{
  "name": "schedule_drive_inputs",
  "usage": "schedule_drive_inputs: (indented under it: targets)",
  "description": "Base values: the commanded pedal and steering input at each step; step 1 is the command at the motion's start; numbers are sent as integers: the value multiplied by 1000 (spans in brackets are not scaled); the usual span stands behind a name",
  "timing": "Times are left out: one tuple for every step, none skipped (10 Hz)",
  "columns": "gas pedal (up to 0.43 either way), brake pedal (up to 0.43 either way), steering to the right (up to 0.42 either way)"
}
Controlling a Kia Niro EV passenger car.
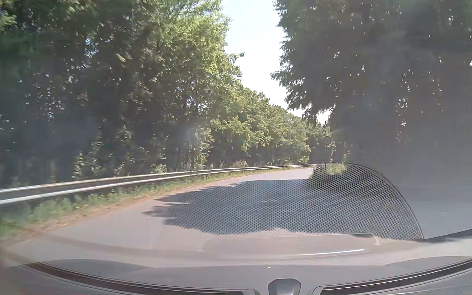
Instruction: Follow the waypoints while adhering to traffic rules and regulations
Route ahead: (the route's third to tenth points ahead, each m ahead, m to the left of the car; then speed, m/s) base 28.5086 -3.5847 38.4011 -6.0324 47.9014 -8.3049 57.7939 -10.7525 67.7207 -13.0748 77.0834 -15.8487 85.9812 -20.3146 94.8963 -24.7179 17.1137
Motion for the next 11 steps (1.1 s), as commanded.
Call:
schedule_drive_inputs:
  targets:
    - [240,6,32]
    - [240,6,33]
    - [240,6,34]
    - [240,6,34]
    - [248,6,34]
    - [248,6,34]
    - [268,6,34]
    - [268,6,34]
    - [268,6,34]
    - [268,6,34]
    - [280,6,34]
